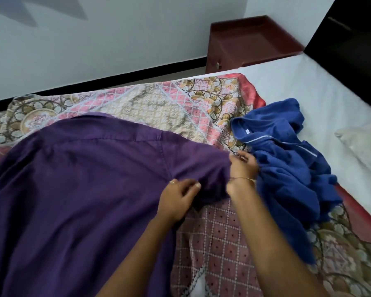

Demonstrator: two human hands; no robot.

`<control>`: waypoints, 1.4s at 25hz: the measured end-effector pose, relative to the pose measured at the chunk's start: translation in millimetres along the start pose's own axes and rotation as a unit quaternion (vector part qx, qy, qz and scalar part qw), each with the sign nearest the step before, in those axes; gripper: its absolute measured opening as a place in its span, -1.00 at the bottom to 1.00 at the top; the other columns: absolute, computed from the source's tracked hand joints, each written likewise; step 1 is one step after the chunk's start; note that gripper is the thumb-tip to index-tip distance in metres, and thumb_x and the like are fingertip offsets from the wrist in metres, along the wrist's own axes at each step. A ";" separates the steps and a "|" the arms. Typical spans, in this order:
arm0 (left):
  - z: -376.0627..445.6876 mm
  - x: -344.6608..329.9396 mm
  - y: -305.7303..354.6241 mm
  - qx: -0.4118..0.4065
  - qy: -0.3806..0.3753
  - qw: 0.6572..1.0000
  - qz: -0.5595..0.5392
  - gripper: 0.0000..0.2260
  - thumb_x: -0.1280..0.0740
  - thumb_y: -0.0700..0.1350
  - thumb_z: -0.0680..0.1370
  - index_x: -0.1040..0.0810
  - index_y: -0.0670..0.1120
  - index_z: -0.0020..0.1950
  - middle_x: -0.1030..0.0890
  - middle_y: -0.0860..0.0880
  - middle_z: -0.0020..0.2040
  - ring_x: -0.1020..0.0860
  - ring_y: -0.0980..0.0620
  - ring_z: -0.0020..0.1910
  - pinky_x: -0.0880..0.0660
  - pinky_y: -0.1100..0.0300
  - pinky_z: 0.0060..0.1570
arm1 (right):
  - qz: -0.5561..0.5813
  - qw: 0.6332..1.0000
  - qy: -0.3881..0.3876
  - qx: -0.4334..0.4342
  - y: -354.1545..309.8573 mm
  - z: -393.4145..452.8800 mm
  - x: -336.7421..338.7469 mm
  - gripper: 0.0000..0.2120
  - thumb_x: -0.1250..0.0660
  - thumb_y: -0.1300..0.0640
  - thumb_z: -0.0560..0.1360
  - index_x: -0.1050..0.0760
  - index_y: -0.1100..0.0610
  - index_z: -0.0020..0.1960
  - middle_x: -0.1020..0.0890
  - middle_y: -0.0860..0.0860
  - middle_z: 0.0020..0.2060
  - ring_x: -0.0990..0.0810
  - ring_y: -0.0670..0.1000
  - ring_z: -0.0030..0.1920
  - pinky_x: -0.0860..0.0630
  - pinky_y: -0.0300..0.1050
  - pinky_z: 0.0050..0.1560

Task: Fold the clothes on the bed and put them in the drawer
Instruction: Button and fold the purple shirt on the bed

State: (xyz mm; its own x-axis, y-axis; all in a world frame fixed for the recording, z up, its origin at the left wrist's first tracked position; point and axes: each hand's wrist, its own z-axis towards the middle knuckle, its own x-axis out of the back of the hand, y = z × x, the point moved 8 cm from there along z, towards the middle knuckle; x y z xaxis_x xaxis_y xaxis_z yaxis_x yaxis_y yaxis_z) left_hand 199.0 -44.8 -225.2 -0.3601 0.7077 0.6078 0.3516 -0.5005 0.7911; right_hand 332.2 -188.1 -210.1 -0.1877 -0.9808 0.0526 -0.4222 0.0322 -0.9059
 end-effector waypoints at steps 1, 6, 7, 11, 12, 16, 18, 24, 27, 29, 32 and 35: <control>1.2 14.2 -10.7 0.106 0.037 0.970 -0.215 -0.46 -0.09 0.25 0.49 -0.61 -0.11 0.12 -0.67 0.01 -0.23 -0.58 0.03 -0.20 -0.52 0.18 -0.15 | -0.027 0.995 -0.049 0.084 -17.3 -29.6 -25.6 -0.83 -0.32 0.38 0.45 -0.46 0.13 -0.11 -0.49 -0.05 -0.28 -0.43 -0.19 -0.33 -0.42 -0.42 -0.36; -30.0 88.1 -70.4 0.192 0.217 0.667 -0.686 -0.35 -0.04 0.41 0.36 -0.67 -0.09 -0.33 -0.62 -0.01 -0.38 -0.59 0.06 -0.40 -0.54 0.30 -0.35 | -0.095 0.843 -0.411 0.334 -11.1 -206.2 -135.1 -0.90 -0.30 0.27 0.46 -0.56 0.25 -0.06 -0.61 0.14 -0.14 -0.57 -0.03 -0.24 -0.46 -0.33 -0.18; -40.2 99.8 -85.5 0.195 0.229 0.653 -0.695 -0.35 -0.09 0.46 0.35 -0.66 -0.08 -0.32 -0.60 -0.01 -0.35 -0.58 0.05 -0.37 -0.54 0.27 -0.34 | -0.098 0.834 -0.401 0.366 -0.8 -218.0 -131.5 -0.89 -0.27 0.24 0.46 -0.56 0.24 -0.11 -0.61 0.12 -0.19 -0.56 -0.02 -0.27 -0.45 -0.29 -0.20; -60.0 114.8 -147.9 0.318 0.242 0.781 -0.479 -0.68 -0.44 -0.11 0.45 -0.54 -0.14 0.16 -0.60 -0.18 0.03 -0.56 -0.06 -0.05 -0.55 0.04 0.01 | -0.224 0.753 -0.453 0.422 73.9 -223.9 -109.4 -0.83 -0.17 0.16 0.42 -0.51 0.19 -0.19 -0.55 0.06 -0.29 -0.48 0.00 -0.32 -0.46 -0.12 -0.28; -63.3 123.5 -156.9 0.336 0.280 0.804 -0.404 -0.73 -0.36 -0.26 0.49 -0.52 -0.13 0.18 -0.58 -0.22 0.10 -0.54 -0.08 -0.01 -0.52 -0.01 0.11 | -0.284 0.706 -0.476 0.441 95.0 -225.8 -107.5 -0.83 -0.17 0.15 0.40 -0.51 0.18 -0.20 -0.54 0.07 -0.27 -0.50 0.03 -0.30 -0.48 -0.09 -0.29; -72.2 173.3 -155.1 0.248 0.445 0.808 -0.296 -0.80 -0.19 -0.29 0.59 -0.48 -0.14 0.18 -0.48 -0.08 0.09 -0.43 0.04 0.04 -0.44 0.31 0.08 | -0.480 0.616 -0.464 0.419 141.1 -209.1 -103.8 -0.70 -0.12 0.01 0.52 -0.54 0.13 0.06 -0.59 0.11 0.01 -0.61 0.12 -0.05 -0.52 -0.11 -0.10; -78.8 190.0 -156.2 0.251 0.480 0.811 -0.221 -0.82 -0.14 -0.28 0.61 -0.44 -0.18 0.18 -0.43 -0.05 0.05 -0.39 0.07 0.01 -0.34 0.47 -0.13 | -0.524 0.617 -0.442 0.387 142.6 -193.5 -107.1 -0.62 -0.02 -0.01 0.63 -0.41 0.18 0.27 -0.51 0.20 0.22 -0.50 0.17 0.19 -0.37 -0.04 0.15; -68.0 204.5 -154.7 0.202 0.389 0.898 -0.032 -0.79 -0.13 -0.34 0.60 -0.56 -0.27 0.04 -0.59 -0.10 -0.05 -0.51 -0.02 -0.02 -0.30 0.39 -0.07 | -0.578 0.627 -0.403 0.332 150.5 -195.8 -121.8 -0.64 -0.01 0.03 0.63 -0.42 0.18 0.28 -0.48 0.20 0.26 -0.45 0.18 0.24 -0.27 -0.01 0.21; -70.9 218.9 -153.2 0.191 0.436 0.877 -0.058 -0.78 -0.16 -0.30 0.60 -0.57 -0.25 0.12 -0.60 -0.14 0.08 -0.53 -0.01 0.07 -0.37 0.33 0.07 | -0.583 0.629 -0.403 0.320 148.4 -203.1 -127.4 -0.66 -0.06 0.14 0.60 -0.38 0.20 0.31 -0.47 0.23 0.26 -0.46 0.20 0.23 -0.33 -0.02 0.21; -80.6 220.1 -154.7 0.209 0.457 0.859 -0.096 -0.77 -0.28 -0.18 0.57 -0.53 -0.22 0.19 -0.55 -0.10 0.14 -0.49 0.03 0.11 -0.38 0.30 0.14 | -0.570 0.603 -0.437 0.346 149.6 -218.1 -133.9 -0.61 -0.04 0.25 0.58 -0.29 0.22 0.39 -0.42 0.23 0.32 -0.42 0.20 0.29 -0.28 -0.04 0.29; -94.9 221.2 -168.8 0.274 0.430 0.856 -0.082 -0.55 -0.47 -0.14 0.43 -0.43 -0.23 0.25 -0.49 -0.16 0.18 -0.46 -0.06 0.18 -0.37 0.15 0.23 | -0.574 0.554 -0.474 0.373 153.2 -225.9 -138.4 -0.62 -0.04 0.35 0.53 -0.39 0.29 0.32 -0.54 0.27 0.18 -0.53 0.15 0.18 -0.33 -0.10 0.24; -115.8 225.2 -185.5 0.340 0.425 0.836 -0.070 -0.78 -0.31 -0.30 0.52 -0.43 -0.28 0.15 -0.54 -0.27 0.05 -0.49 -0.19 0.06 -0.37 0.08 0.07 | -0.610 0.495 -0.481 0.389 163.8 -221.6 -144.1 -0.82 -0.27 0.22 0.13 -0.65 0.14 -0.40 -0.59 0.07 -0.56 -0.54 -0.04 -0.58 -0.44 -0.23 -0.48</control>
State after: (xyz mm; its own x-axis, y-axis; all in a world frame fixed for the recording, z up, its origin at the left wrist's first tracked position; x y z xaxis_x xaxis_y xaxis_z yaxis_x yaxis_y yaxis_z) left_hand -47.5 149.7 -227.1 -0.8205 -0.0181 0.5713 0.5615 0.1612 0.8116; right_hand 93.5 1.1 -272.9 0.4533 0.1714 0.8747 0.8391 -0.4131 -0.3539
